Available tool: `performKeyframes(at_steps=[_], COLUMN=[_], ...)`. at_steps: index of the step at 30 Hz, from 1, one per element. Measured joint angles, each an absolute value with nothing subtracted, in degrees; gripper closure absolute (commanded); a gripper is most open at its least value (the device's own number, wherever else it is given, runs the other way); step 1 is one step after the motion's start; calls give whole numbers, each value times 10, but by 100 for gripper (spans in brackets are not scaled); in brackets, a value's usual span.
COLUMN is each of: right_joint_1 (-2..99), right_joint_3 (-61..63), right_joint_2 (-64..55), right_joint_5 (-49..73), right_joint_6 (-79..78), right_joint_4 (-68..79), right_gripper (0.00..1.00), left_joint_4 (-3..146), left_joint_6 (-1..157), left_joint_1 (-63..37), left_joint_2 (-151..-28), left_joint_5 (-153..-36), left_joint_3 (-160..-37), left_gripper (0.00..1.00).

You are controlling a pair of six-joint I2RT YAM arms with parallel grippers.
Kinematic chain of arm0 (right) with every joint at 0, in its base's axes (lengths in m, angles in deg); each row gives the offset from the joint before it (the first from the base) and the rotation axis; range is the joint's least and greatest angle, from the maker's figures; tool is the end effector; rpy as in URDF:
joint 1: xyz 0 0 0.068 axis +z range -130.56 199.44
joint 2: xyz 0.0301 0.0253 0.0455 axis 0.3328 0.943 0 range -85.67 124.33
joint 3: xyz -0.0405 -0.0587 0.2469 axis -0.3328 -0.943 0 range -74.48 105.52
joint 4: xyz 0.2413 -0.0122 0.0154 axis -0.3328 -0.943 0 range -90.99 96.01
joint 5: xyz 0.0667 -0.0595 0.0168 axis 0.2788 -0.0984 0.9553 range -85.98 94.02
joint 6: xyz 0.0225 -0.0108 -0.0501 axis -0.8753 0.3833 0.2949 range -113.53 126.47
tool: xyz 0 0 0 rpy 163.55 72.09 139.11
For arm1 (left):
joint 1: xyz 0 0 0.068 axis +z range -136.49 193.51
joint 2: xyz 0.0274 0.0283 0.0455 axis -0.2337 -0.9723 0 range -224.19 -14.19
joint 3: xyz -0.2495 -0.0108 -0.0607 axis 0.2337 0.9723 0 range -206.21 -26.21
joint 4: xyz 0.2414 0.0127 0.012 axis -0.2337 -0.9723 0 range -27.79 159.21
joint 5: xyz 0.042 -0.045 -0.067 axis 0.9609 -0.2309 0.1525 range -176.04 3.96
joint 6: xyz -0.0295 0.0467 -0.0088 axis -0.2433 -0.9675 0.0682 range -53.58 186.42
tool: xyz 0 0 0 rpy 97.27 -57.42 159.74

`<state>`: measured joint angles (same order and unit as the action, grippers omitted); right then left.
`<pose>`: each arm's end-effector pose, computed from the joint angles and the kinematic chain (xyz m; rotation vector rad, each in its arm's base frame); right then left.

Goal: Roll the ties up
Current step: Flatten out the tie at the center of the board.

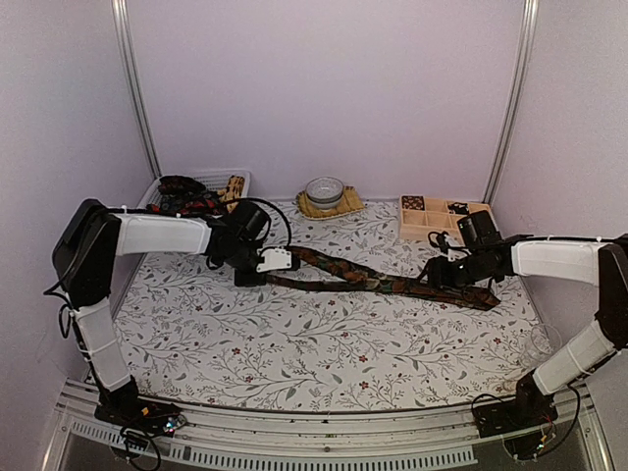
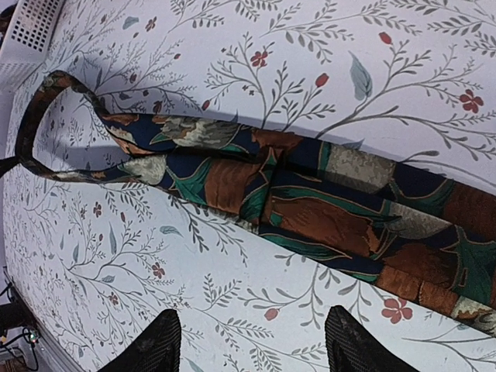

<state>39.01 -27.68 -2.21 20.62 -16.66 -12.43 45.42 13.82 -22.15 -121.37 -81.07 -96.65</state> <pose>0.2517 0.1011 0.1827 -0.0384 2.6047 0.6513 0.2977 -0.2096 0.1661 1.8146 1.9137 0.2155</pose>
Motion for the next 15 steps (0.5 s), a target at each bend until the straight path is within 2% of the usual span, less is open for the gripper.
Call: performKeyframes(at_steps=[7,15], right_joint_1=[455,483], right_joint_3=[-238,-225], right_joint_2=[31,48], right_joint_5=[200,203], right_joint_6=[-152,-134], right_joint_4=[-123,-120], right_gripper=[37,37], left_joint_4=[301,142], left_joint_6=[263,393], left_joint_1=[-265,-315], left_joint_2=[-1227,-1227], left_joint_5=[-781,-776], left_joint_3=[-1082,-1096], left_gripper=[100,100])
